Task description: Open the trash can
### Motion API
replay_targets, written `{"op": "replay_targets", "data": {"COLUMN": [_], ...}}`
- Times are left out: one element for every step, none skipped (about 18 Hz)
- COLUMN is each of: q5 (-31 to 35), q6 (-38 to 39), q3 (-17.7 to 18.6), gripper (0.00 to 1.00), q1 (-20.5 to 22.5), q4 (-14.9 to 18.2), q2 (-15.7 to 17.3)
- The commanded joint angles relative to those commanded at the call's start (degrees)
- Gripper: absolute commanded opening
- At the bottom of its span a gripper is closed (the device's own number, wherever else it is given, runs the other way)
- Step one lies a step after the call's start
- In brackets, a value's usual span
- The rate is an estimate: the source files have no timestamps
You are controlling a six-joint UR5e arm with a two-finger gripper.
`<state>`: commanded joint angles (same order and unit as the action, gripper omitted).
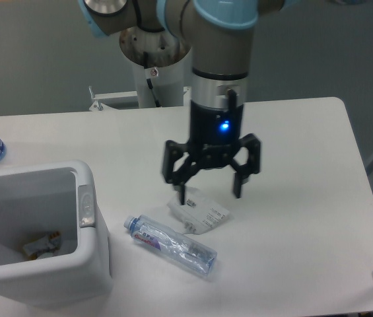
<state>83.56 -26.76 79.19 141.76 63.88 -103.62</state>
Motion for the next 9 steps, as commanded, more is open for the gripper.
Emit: {"op": "replay_targets", "data": {"q5": [1.68,3.09,4.84,5.99,6.26,6.27,6.27,6.27,6.27], "q6": [-4.05,-7.66,-11.87,-15.91,-19.17,-21.29,-22.97,-24.03,-24.21], "q3": [-0.17,0.00,-0.17,0.17,0.70,1.23,2.01,2.37,2.37], "gripper": [1.00,1.00,1.00,1.00,1.00,1.00,1.00,1.00,1.00], "q1": [0.18,0.44,0.79,1.84,2.54,3.16,3.78,3.96,4.22], "q4": [1.67,3.16,4.75,5.55,5.99,6.08,6.08,5.91,5.82], "q2": [0.00,0.09,0.09,0.70,1.31,1.75,2.19,2.37,2.37]}}
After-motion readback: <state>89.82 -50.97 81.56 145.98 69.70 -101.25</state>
